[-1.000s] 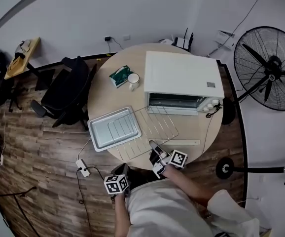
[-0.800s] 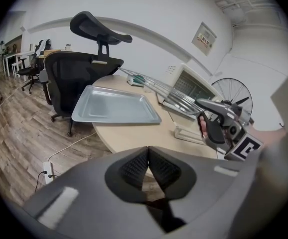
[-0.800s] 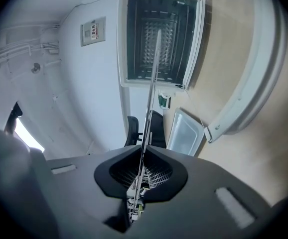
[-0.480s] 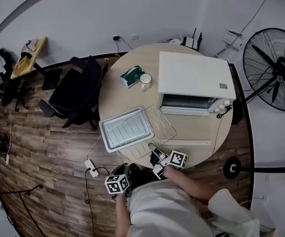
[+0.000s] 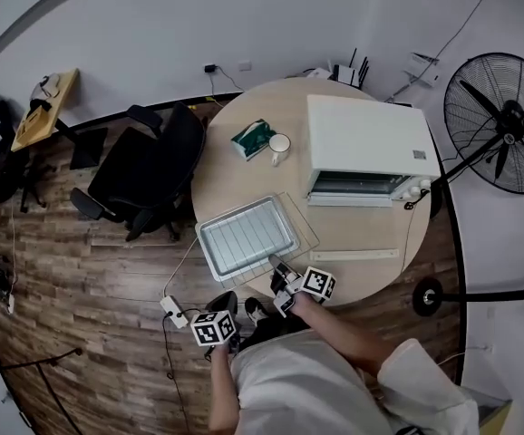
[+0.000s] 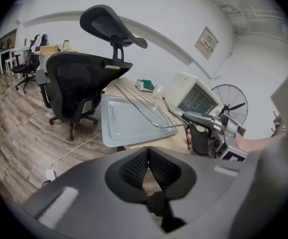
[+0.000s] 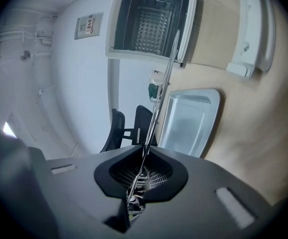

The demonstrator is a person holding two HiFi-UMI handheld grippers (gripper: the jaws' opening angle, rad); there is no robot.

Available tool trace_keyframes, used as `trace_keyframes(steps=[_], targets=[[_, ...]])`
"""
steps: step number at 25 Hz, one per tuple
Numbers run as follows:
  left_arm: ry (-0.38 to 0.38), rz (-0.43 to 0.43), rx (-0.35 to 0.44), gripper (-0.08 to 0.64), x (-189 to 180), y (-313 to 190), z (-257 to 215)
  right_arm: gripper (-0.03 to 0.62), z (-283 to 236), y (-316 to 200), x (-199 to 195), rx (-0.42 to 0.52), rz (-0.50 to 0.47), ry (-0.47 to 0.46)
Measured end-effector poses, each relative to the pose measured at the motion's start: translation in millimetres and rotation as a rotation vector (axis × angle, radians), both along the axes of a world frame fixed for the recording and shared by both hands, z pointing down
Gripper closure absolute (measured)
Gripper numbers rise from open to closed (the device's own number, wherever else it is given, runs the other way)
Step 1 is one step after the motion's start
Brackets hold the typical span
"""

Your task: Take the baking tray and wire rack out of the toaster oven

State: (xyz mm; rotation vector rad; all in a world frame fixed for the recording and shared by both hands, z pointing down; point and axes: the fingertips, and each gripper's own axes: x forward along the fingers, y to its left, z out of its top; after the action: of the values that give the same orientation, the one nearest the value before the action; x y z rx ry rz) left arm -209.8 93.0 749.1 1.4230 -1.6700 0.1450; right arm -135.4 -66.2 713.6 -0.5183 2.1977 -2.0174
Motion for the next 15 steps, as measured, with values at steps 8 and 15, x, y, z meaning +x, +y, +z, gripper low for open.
trace_keyframes(steps=[8, 15], targets=[[-0.002, 0.036, 0.001, 0.503, -45.4, 5.0, 24.4, 0.584, 27.8, 11.7, -43.4, -0.024, 0.021, 0.007], [0.036, 0.001, 0.018, 0.503, -61.4, 13.8, 28.0, 0.584, 43.0, 30.9, -49.6, -0.047, 0.022, 0.055]])
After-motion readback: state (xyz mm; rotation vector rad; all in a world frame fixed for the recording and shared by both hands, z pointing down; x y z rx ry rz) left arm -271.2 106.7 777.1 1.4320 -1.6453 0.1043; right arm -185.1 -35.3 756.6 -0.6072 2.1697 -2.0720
